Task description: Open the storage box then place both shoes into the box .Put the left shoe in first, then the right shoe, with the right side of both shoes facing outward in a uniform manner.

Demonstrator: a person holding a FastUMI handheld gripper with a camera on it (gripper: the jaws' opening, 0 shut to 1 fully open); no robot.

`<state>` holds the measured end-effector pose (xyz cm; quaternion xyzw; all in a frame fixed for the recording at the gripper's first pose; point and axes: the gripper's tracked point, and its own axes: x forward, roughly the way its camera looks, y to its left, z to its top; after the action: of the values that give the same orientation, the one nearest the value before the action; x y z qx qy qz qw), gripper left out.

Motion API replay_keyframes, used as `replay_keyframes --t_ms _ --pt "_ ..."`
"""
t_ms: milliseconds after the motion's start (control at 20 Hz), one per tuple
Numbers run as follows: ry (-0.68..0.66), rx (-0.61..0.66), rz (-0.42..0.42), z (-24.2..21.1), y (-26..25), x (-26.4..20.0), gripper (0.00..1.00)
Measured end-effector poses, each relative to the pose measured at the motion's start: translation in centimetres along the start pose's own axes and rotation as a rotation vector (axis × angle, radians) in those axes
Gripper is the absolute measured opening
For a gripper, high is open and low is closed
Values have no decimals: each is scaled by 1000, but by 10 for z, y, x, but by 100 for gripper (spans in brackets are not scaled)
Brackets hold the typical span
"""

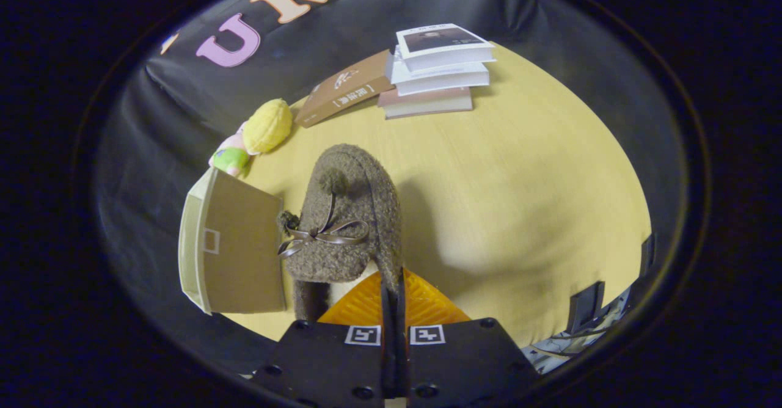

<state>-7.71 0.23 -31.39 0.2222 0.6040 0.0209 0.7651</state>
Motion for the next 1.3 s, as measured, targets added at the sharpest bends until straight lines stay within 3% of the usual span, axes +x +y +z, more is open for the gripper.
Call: replay_keyframes --t_ms 500,750,1050,1300 --pt "-41 -58 91 24 120 -34 4" --pt "-46 -85 185 26 193 -44 4" --pt "-17 -114 251 6 267 -27 4" --pt "-1 -137 211 -16 298 5 4"
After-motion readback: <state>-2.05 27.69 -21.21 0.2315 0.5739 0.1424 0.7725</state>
